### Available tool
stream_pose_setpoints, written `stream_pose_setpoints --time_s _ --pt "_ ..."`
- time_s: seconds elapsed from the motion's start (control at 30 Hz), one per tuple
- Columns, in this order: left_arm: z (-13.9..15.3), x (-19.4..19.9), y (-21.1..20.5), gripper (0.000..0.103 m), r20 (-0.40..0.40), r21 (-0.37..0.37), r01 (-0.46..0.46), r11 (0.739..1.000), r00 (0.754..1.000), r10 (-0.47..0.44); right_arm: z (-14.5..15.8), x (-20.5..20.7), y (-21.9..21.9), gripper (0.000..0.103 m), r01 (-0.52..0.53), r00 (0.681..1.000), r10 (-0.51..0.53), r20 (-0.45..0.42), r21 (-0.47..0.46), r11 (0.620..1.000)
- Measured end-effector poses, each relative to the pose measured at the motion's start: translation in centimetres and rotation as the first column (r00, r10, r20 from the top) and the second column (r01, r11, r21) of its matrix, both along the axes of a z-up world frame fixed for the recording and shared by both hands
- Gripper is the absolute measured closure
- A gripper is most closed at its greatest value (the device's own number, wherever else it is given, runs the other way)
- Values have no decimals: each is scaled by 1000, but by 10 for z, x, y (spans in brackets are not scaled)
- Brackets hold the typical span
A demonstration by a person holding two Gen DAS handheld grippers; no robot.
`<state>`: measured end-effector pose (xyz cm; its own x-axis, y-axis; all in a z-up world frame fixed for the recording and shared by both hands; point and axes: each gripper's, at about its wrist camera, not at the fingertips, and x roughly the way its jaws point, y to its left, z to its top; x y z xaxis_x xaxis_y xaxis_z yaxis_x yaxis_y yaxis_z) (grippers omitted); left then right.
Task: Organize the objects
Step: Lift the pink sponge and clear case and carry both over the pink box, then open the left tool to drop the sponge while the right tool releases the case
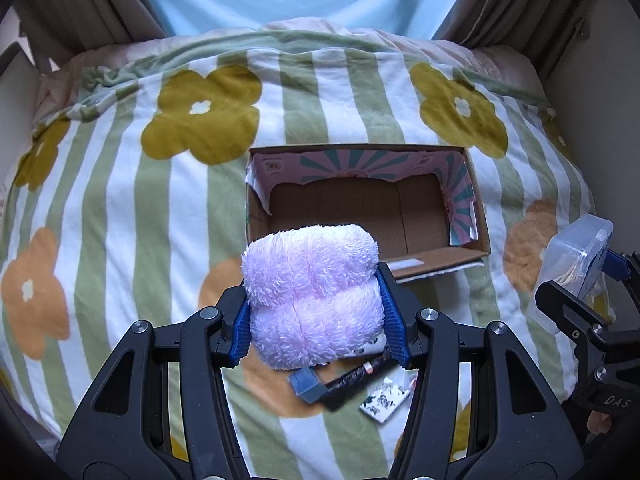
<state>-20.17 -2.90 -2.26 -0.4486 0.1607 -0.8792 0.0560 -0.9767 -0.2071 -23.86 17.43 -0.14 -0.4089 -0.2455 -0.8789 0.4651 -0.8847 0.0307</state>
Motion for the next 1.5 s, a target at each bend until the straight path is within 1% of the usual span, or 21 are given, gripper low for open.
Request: stream_pose_setpoints --time_s 0.13,0.3,0.53,0.67,0.77,0.93,1.03,1.17,1.2,1.23,1.27,1.3,1.33,1.37,1.43,1.5 --pt "-22 -52 -3 53 40 -2 0 1000 999 0 -27 -42 -12 16 -42 998 41 37 15 999" --pt "-65 -99 3 53 107 9 -1 1000 994 0 -73 -80 -28 16 -99 991 94 94 41 994" --pt "-122 -135 12 53 172 3 -7 1000 985 6 -131 -105 -48 16 -184 974 170 152 88 979" --pt "-146 -146 18 53 192 -10 -2 1000 981 4 -158 -110 -53 16 -204 965 186 185 85 975" --pt "-161 -151 21 53 202 -13 -2 1000 979 5 -173 -111 -54 16 -212 960 191 203 86 974" --pt "-178 -155 21 53 216 -10 -10 1000 976 12 -183 -114 -52 16 -197 960 177 217 74 978" --pt "-182 -155 20 53 216 -14 -13 1000 976 16 -185 -115 -52 16 -193 958 175 226 59 979" --pt "-182 -157 16 52 230 0 -25 1000 973 24 -186 -113 -55 16 -199 955 180 237 61 978" --pt "-182 -158 16 44 231 6 -32 999 972 29 -186 -113 -55 15 -186 957 165 240 68 980" --pt "-180 -158 15 30 224 10 -29 1000 974 26 -187 -114 -53 9 -166 957 144 250 68 984" --pt "-179 -158 14 18 216 2 -26 1000 976 25 -187 -116 -47 5 -137 956 124 267 32 990" --pt "-178 -159 13 1 211 -1 -29 1000 977 29 -187 -118 -43 2 -93 955 90 282 -3 996" --pt "-177 -159 12 0 200 16 -30 999 979 26 -186 -119 -39 2 -67 955 72 288 -27 997" --pt "-176 -159 12 0 199 26 -32 999 980 26 -187 -119 -38 2 -58 954 65 293 -32 998" --pt "-175 -161 12 0 195 12 -42 999 980 39 -186 -117 -37 2 -72 957 72 281 -10 997" --pt "-175 -164 13 0 201 14 -43 999 979 39 -185 -114 -40 2 -98 962 90 260 20 995"
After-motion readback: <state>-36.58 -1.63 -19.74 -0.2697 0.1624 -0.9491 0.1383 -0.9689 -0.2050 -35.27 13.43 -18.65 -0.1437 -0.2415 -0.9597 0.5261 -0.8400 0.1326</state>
